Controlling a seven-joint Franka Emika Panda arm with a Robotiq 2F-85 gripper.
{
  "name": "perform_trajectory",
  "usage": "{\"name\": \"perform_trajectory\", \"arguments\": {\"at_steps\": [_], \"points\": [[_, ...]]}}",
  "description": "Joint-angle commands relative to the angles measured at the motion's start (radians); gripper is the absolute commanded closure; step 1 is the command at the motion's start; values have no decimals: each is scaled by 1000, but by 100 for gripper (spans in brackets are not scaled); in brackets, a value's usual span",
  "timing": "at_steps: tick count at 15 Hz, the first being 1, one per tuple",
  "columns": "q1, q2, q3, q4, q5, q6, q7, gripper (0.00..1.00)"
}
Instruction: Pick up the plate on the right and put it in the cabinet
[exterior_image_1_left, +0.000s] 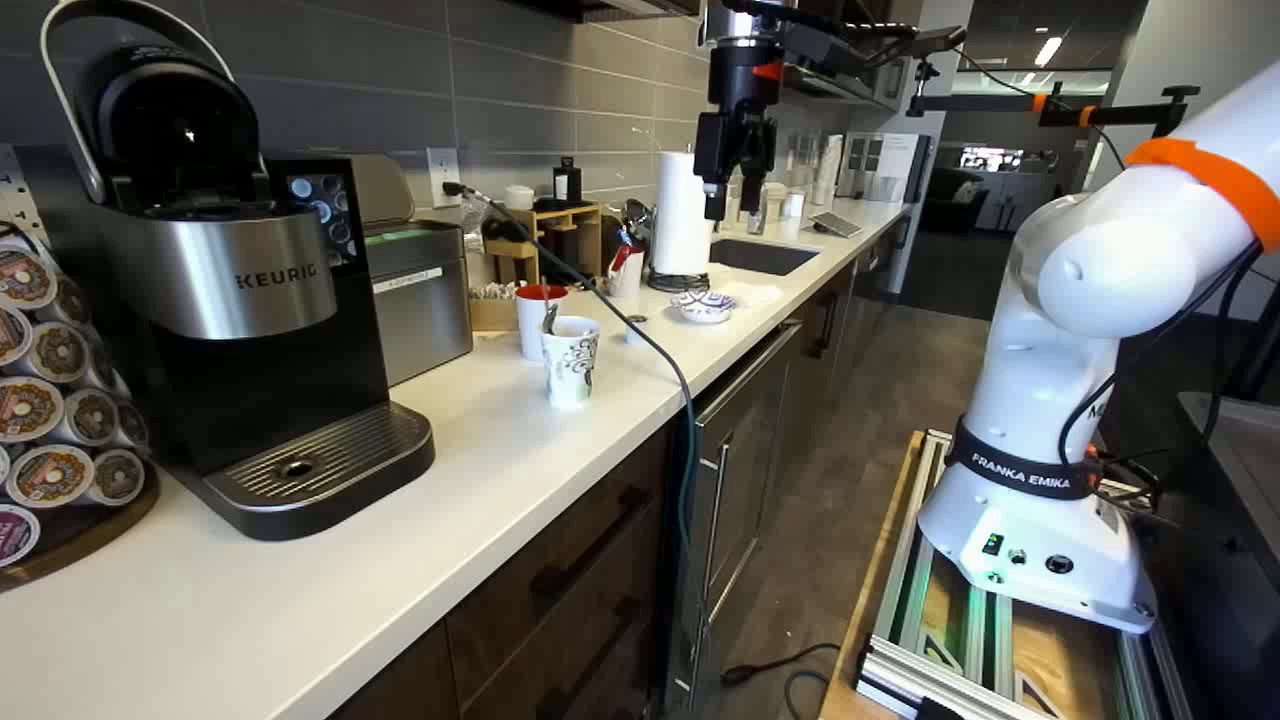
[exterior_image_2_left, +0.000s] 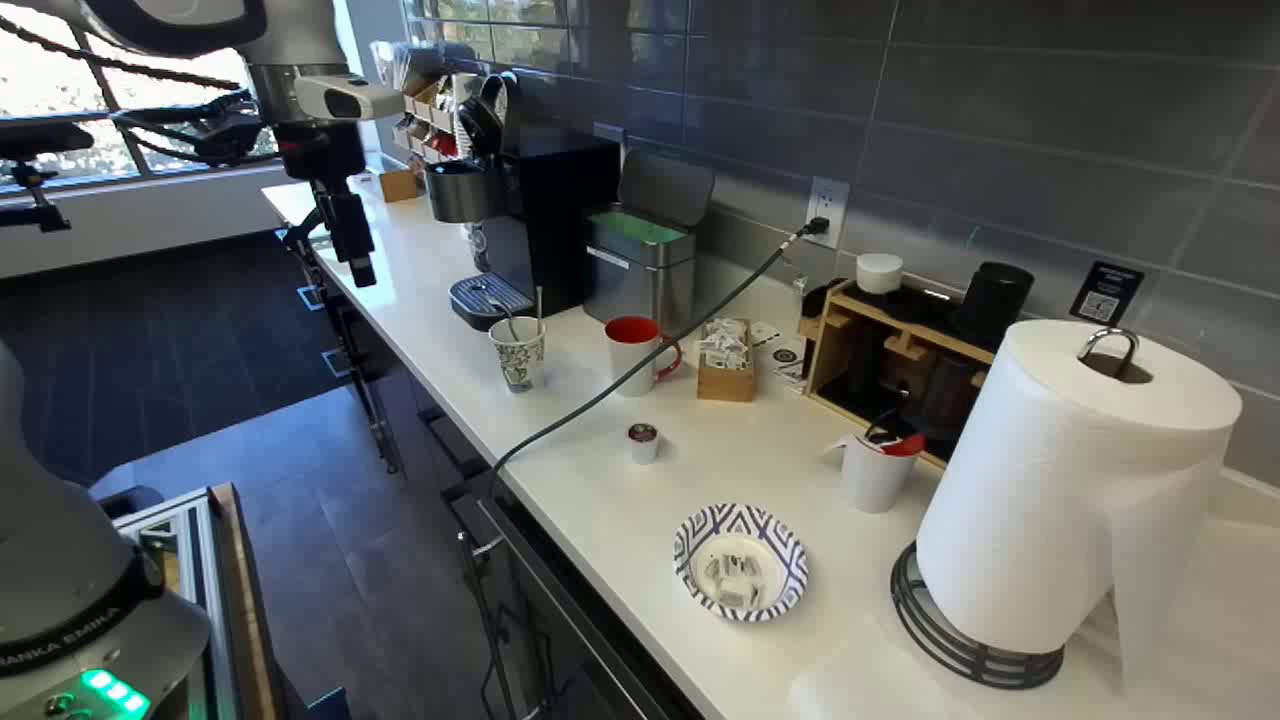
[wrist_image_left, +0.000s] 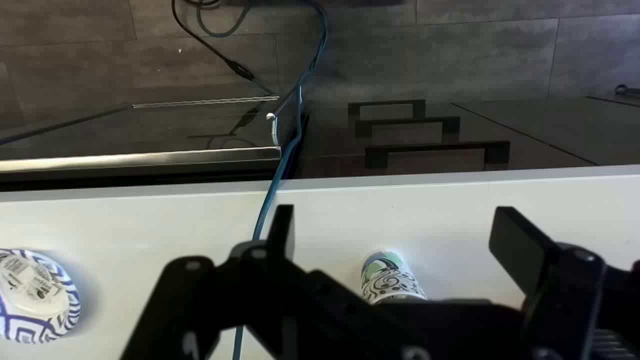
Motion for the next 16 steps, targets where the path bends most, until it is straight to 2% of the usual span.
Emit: {"name": "perform_trajectory", "arguments": {"at_steps": [1, 12, 14, 16], "points": [[2, 1, -2, 2, -2, -2, 1, 0], [2, 1, -2, 2, -2, -2, 1, 0], [-25, 9, 10, -9, -27, 46, 41, 0], [-40, 35, -23, -8, -31, 96, 16, 0]]}}
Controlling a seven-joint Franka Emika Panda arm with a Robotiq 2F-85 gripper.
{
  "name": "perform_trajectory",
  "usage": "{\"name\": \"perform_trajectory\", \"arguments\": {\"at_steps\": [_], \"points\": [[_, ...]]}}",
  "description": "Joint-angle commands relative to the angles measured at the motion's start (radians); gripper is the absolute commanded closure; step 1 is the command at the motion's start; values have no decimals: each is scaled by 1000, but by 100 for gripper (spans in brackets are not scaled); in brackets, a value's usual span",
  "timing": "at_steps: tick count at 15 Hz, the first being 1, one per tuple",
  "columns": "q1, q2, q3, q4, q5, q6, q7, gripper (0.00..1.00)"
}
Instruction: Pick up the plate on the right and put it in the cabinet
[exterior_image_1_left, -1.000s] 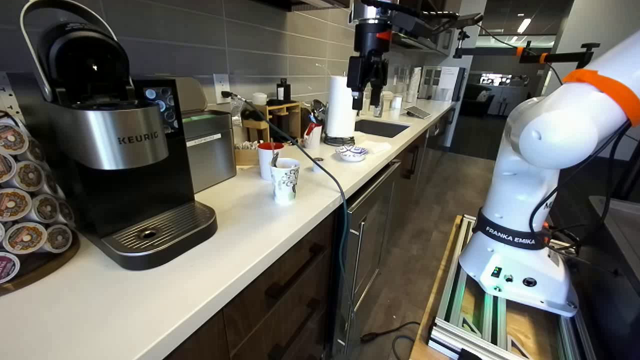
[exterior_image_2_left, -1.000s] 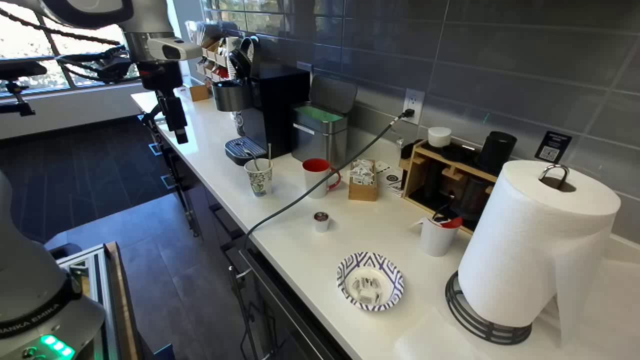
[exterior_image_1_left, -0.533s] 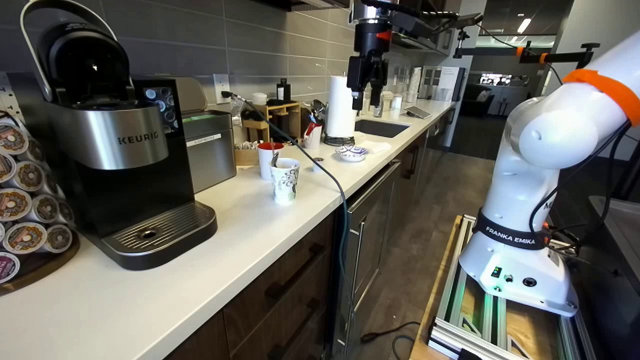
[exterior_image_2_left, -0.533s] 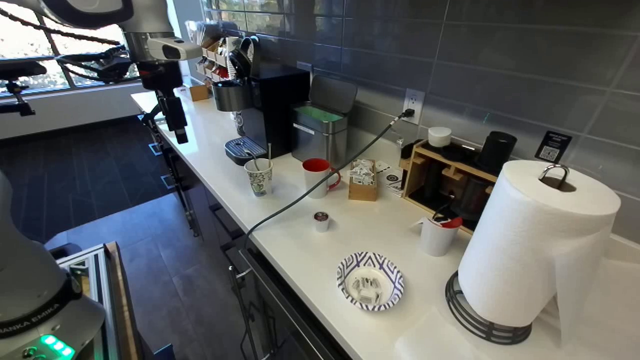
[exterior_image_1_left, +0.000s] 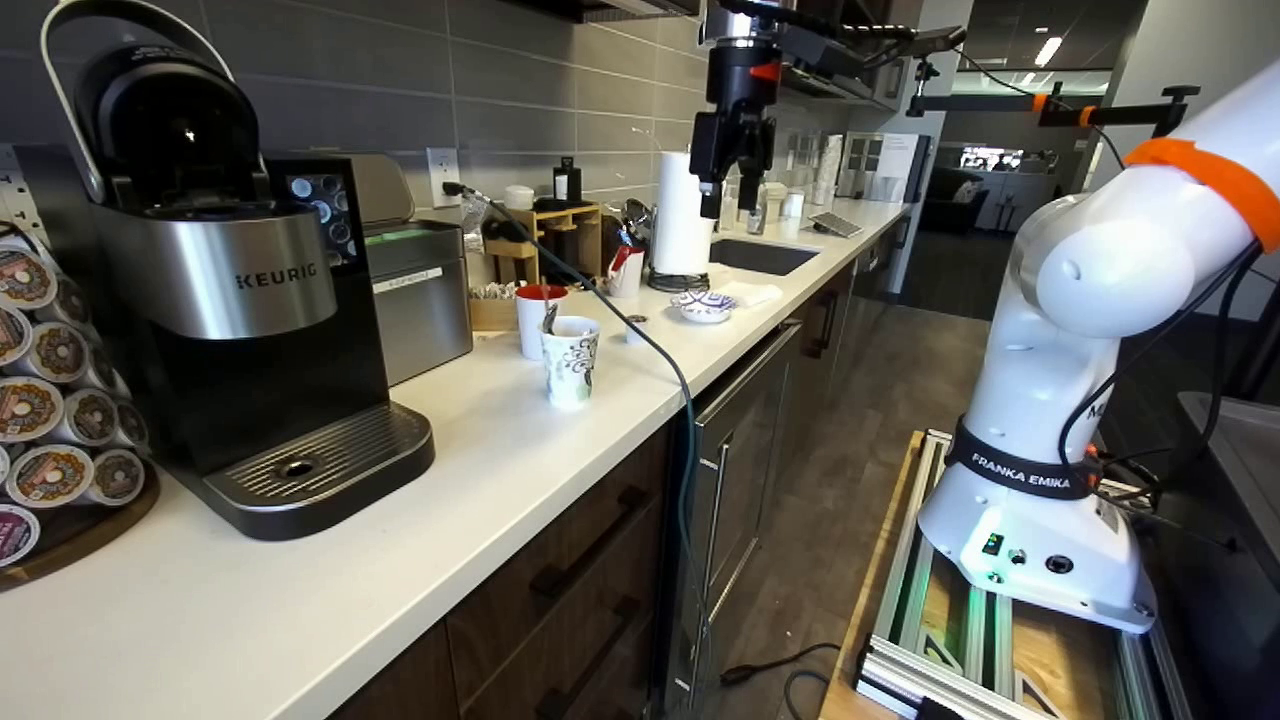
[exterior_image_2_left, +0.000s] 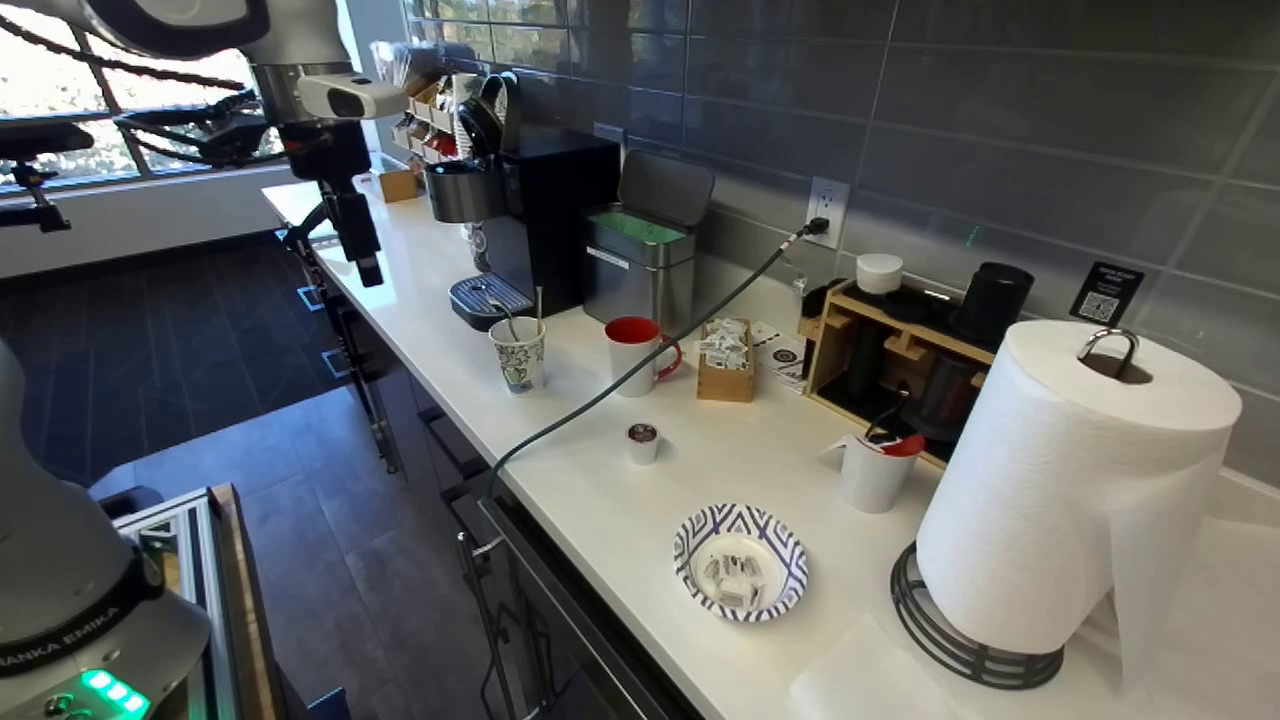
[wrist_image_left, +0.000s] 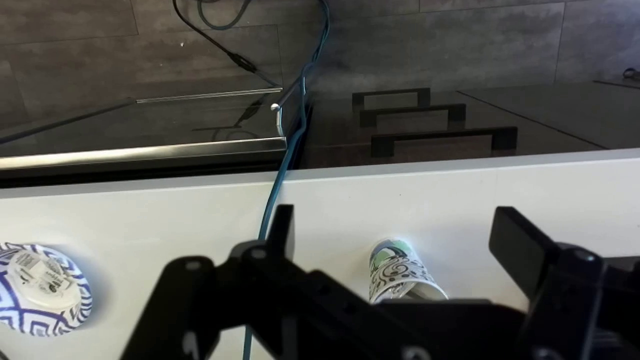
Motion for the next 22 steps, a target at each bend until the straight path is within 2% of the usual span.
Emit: {"name": "perform_trajectory", "arguments": {"at_steps": [1, 5, 9, 10, 12, 18, 22], "points": [[-43, 47, -32, -5, -29, 99, 1, 0], [-122, 157, -68, 7, -107, 245, 8, 0], [-169, 284, -115, 58, -146, 283, 7, 0], [-148, 213, -110, 18, -131, 274, 2, 0], [-152, 241, -120, 29, -132, 275, -1, 0], [-147, 225, -115, 29, -132, 275, -1, 0], [-192, 283, -104, 9, -316, 460, -19, 0]]}}
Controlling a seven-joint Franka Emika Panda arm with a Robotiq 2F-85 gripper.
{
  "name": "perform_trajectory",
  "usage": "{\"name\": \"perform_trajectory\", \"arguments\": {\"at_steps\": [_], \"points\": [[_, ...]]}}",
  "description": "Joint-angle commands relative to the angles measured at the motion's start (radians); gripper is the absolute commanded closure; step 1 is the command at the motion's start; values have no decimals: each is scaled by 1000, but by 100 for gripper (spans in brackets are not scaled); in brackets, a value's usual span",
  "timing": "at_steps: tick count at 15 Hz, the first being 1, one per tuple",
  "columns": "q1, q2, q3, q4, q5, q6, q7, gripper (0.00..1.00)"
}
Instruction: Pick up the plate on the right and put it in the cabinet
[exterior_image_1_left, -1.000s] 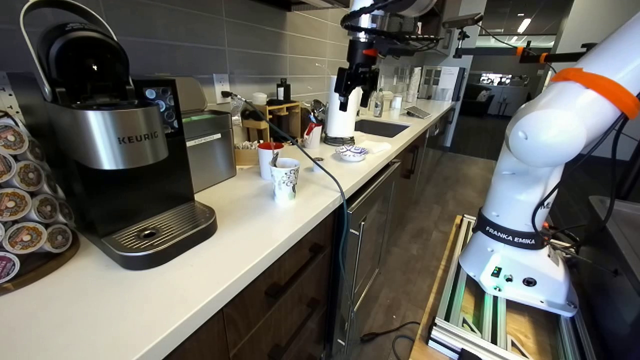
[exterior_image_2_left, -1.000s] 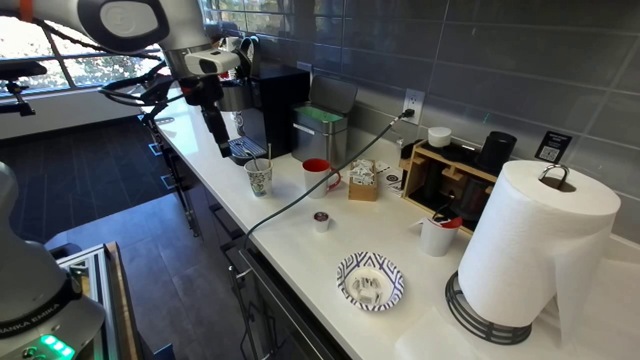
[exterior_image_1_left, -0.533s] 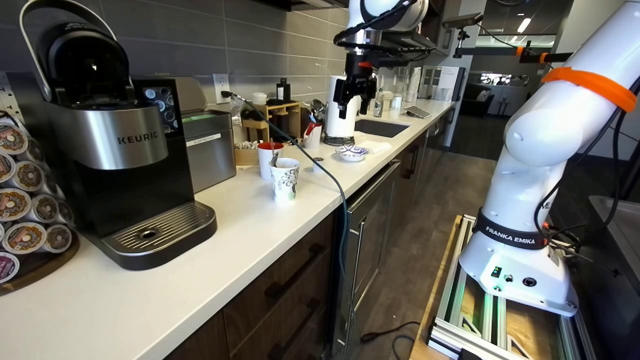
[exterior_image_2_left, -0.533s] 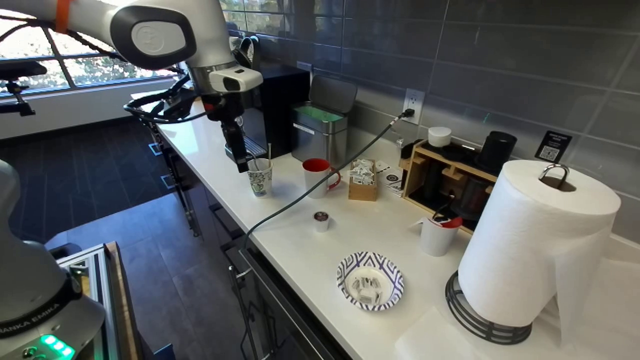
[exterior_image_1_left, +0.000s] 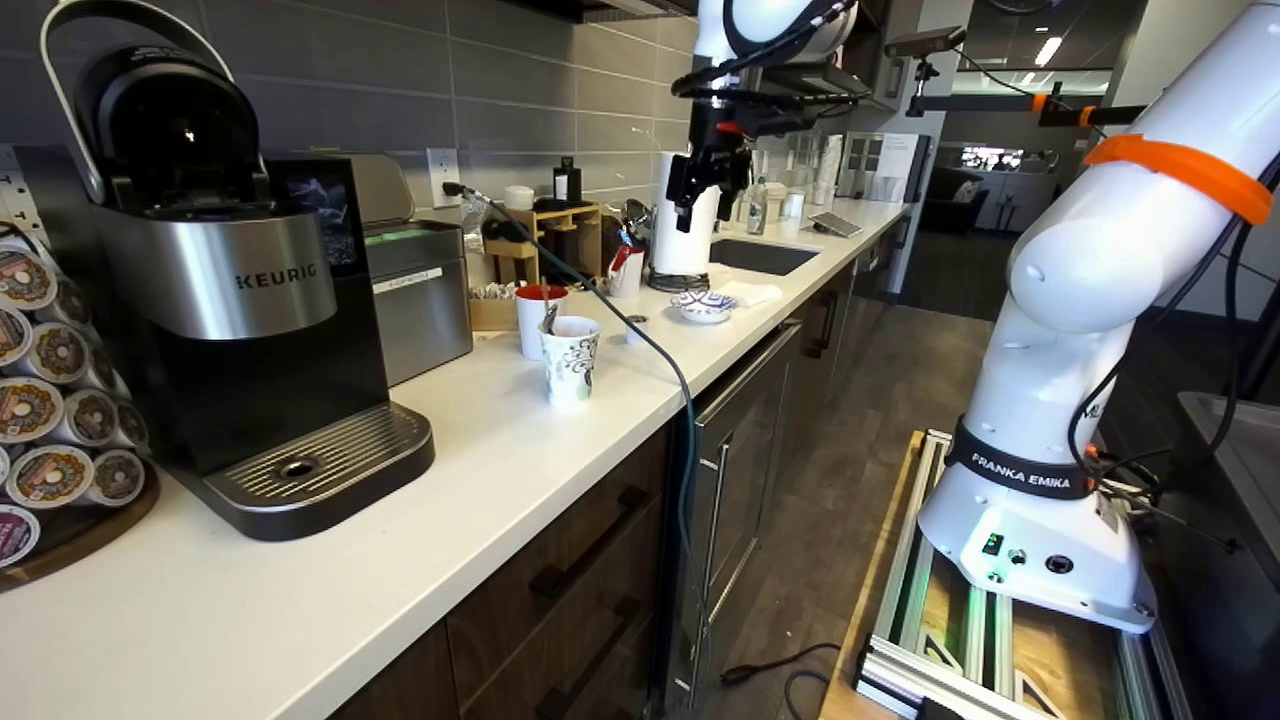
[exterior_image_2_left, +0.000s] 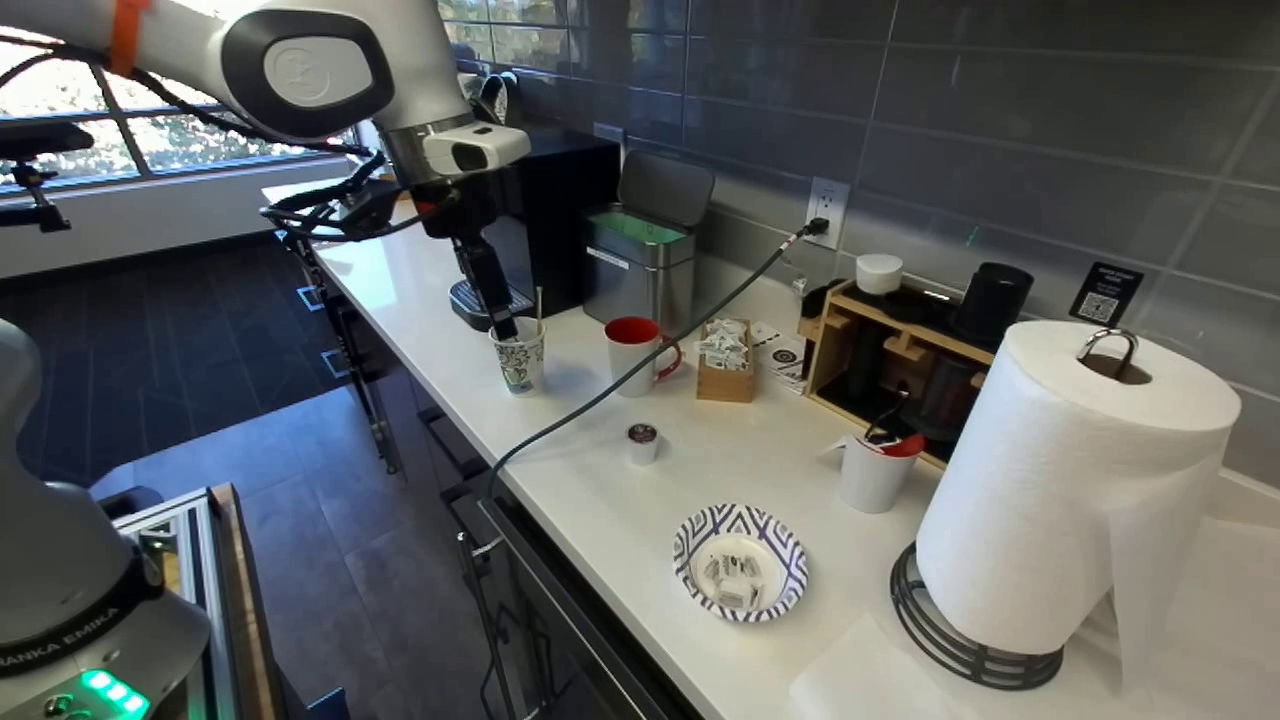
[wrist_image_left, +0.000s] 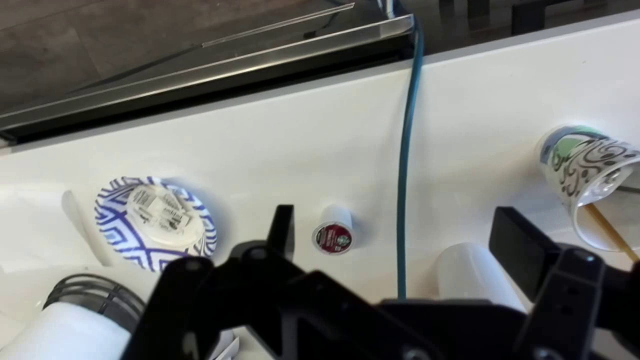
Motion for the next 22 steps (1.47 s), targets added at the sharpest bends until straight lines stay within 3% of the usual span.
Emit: {"name": "perform_trajectory", "arguments": {"at_steps": [1, 4, 8, 13, 14, 15, 21, 22], "points": [[-35, 69, 3, -18, -146, 158, -19, 0], [-84, 170, -3, -17, -311, 282, -27, 0], [-170, 338, -23, 18, -612, 391, 47, 0], [-161, 512, -133, 113, -849, 368, 159, 0], [-151, 529, -150, 134, -858, 341, 184, 0], [-135, 468, -158, 78, -803, 369, 123, 0], [-135, 519, -181, 123, -838, 379, 140, 0], [-156, 547, -198, 126, -790, 448, 33, 0]]}}
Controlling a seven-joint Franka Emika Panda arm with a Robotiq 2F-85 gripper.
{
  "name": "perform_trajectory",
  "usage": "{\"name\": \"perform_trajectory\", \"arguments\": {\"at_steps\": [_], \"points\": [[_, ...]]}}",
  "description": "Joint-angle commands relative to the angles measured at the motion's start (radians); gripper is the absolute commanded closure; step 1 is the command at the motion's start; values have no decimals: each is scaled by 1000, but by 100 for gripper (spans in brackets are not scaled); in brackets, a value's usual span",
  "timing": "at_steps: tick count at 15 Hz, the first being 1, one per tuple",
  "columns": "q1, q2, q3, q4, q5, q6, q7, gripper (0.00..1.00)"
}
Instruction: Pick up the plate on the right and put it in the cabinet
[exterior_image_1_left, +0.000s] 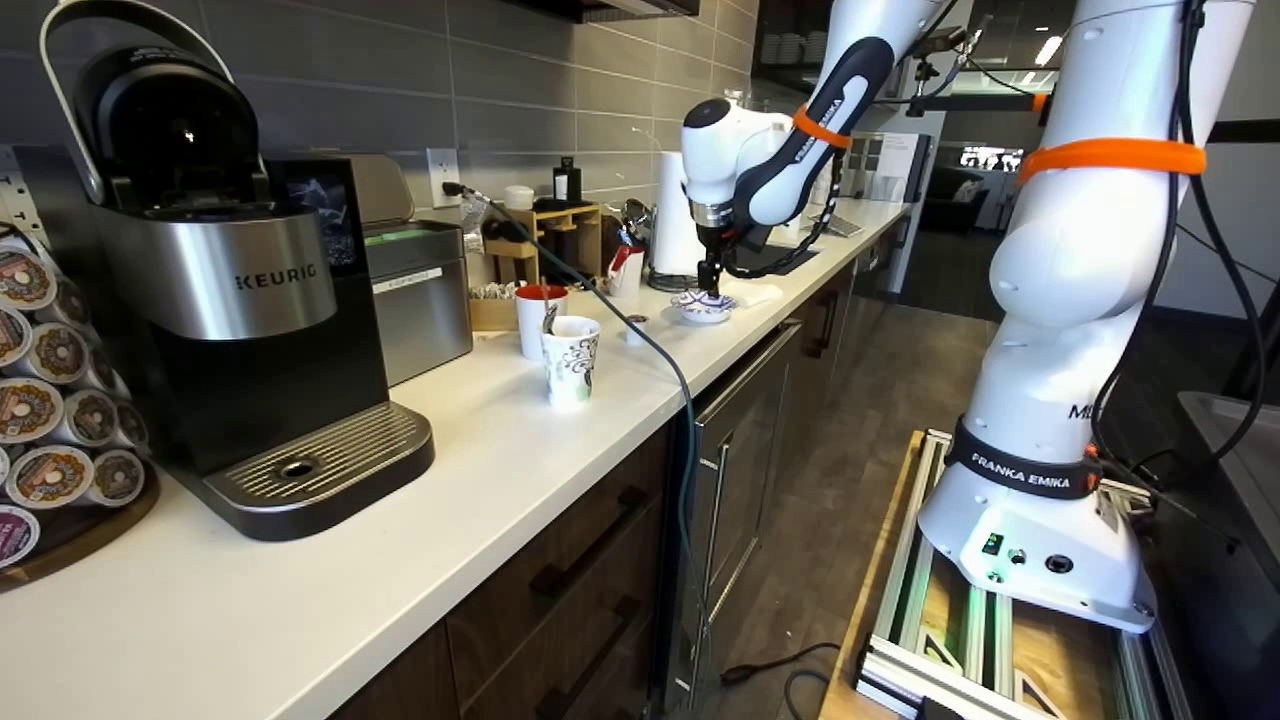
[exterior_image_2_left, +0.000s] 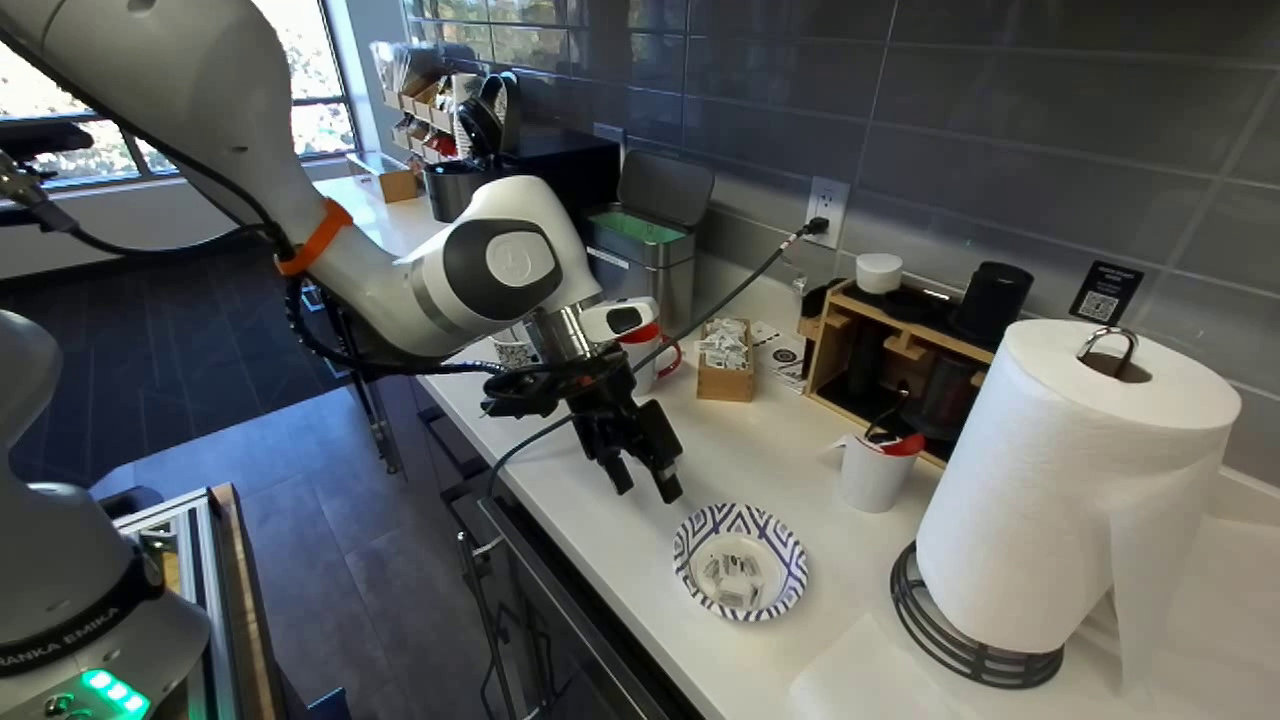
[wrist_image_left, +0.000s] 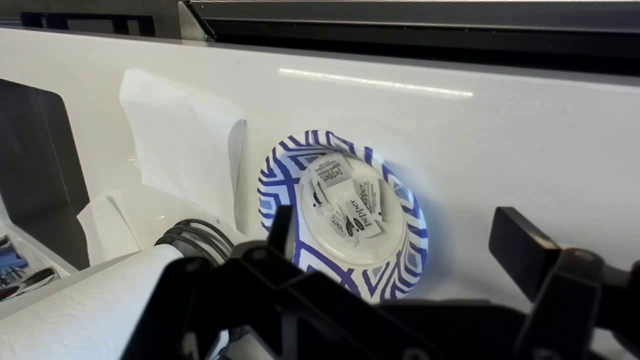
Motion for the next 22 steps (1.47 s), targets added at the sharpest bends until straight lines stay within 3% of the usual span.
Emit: {"name": "perform_trajectory", "arguments": {"at_steps": [1, 7, 12, 19, 21, 22], "points": [[-7, 32, -65, -5, 37, 124, -172, 0], [-107, 155, -138, -54, 181, 477, -646, 0], [-415, 197, 127, -136, 327, 651, -1018, 0], [-845, 208, 555, -112, 418, 637, -1245, 0], [-924, 209, 630, -98, 408, 629, -1284, 0], [-934, 196, 629, -88, 387, 629, -1293, 0]]}}
